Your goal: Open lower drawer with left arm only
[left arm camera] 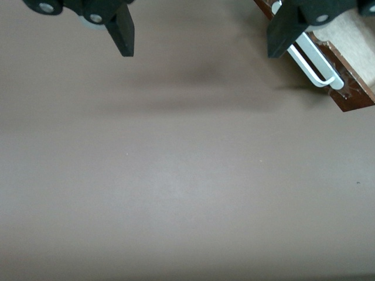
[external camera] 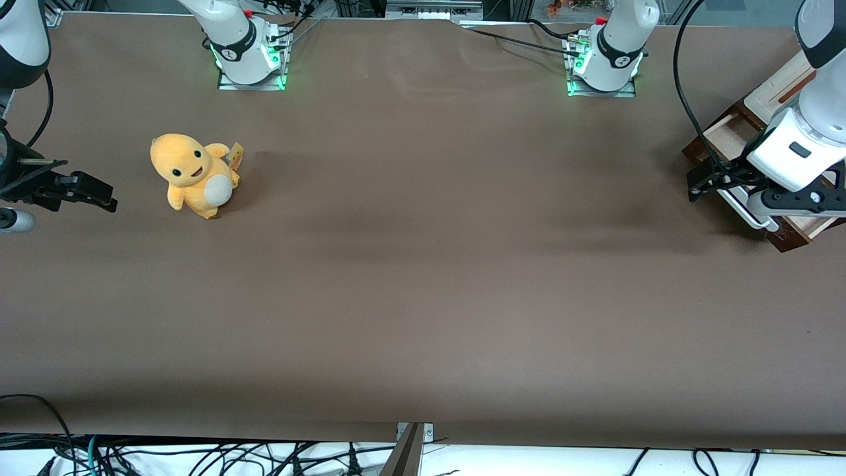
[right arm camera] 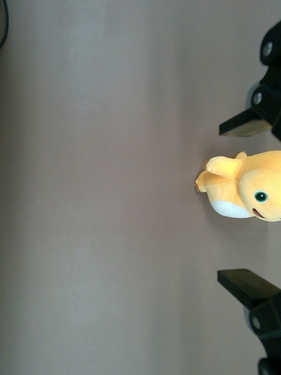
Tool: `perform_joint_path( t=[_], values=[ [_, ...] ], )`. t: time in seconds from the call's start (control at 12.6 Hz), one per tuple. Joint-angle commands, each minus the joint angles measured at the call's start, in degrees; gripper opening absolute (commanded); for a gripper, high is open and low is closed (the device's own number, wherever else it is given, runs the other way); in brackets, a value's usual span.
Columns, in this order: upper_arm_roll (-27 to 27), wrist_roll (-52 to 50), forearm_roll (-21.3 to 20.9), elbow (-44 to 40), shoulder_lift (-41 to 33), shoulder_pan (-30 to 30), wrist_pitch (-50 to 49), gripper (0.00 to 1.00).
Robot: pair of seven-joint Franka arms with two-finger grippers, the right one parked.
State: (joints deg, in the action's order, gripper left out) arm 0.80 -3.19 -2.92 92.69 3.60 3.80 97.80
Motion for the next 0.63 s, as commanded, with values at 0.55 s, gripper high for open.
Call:
perform_joint_path(
  t=[0.55],
  values=[
    [-1.5, 1.69, 2.13, 3.03, -2.99, 0.43, 0.9, 1.0]
  ],
)
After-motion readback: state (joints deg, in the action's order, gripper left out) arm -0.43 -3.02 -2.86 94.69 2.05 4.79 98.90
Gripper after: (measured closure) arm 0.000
